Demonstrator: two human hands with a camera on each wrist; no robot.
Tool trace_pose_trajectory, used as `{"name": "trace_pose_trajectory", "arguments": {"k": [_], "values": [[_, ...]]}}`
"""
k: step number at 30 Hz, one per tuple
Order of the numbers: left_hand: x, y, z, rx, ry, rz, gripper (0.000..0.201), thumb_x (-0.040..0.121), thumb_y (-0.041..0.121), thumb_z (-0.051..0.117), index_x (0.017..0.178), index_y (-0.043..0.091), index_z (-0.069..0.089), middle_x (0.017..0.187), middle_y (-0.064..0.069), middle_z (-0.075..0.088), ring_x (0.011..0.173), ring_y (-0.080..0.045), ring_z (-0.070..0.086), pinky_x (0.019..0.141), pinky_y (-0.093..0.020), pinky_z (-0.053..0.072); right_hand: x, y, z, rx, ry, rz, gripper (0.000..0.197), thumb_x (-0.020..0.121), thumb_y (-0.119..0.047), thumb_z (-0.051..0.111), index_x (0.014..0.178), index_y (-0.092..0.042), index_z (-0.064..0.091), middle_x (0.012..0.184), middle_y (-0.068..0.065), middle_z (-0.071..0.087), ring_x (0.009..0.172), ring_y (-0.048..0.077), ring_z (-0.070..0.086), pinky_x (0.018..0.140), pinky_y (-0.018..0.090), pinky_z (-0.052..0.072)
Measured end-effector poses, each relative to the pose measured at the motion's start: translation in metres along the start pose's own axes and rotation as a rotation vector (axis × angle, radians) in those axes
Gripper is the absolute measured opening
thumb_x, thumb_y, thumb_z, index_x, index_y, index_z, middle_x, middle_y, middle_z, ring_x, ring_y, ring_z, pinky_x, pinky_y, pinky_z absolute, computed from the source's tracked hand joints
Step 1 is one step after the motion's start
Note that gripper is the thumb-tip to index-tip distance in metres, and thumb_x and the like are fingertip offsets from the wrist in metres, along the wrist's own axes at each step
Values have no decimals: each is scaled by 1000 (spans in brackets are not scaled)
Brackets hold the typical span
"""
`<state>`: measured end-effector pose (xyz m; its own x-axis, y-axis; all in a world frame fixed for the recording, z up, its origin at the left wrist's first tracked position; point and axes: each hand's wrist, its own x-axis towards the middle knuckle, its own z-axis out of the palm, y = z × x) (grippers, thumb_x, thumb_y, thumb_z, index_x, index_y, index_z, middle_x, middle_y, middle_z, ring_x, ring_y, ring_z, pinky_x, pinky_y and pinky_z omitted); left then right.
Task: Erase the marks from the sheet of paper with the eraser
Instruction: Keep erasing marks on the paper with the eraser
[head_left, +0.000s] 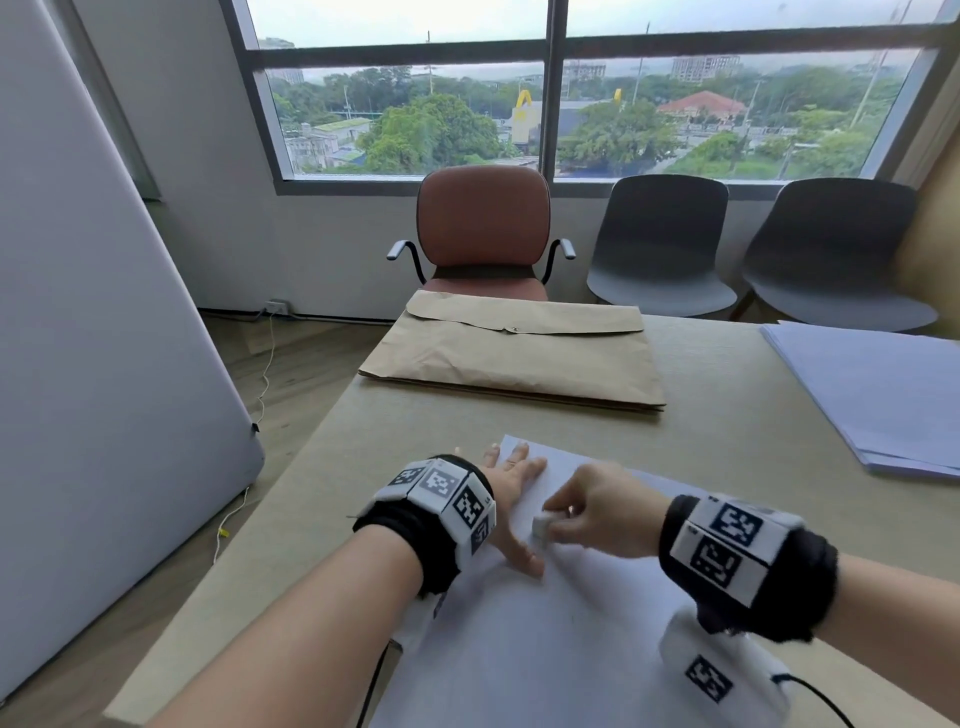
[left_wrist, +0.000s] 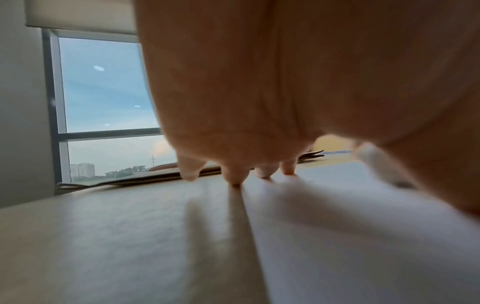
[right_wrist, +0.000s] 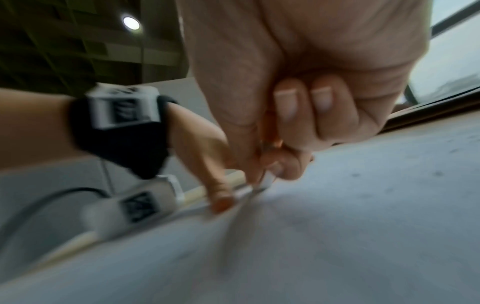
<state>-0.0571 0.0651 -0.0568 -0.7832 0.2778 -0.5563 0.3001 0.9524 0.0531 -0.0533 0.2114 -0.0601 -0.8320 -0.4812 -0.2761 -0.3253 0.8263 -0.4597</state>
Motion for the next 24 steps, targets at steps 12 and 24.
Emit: {"name": "trace_pose_trajectory", "arguments": {"k": [12, 24], "values": [[0, 4, -2, 28, -34, -15, 117, 76, 53, 68, 148, 23, -18, 156, 2, -22, 145, -23, -14, 115, -49, 0, -5, -1, 2, -82, 0, -27, 45, 84, -28, 57, 42, -20, 42, 37, -4, 43, 44, 13, 35, 49, 21, 29], [1, 6, -3, 66, -41, -34, 116, 77, 54, 67, 148, 22, -19, 156, 1, -22, 145, -23, -13, 115, -50, 1, -10, -6, 3, -79, -37, -19, 41, 84, -27, 57, 45, -22, 46, 41, -3, 44, 47, 10, 36, 51, 21, 31]]}}
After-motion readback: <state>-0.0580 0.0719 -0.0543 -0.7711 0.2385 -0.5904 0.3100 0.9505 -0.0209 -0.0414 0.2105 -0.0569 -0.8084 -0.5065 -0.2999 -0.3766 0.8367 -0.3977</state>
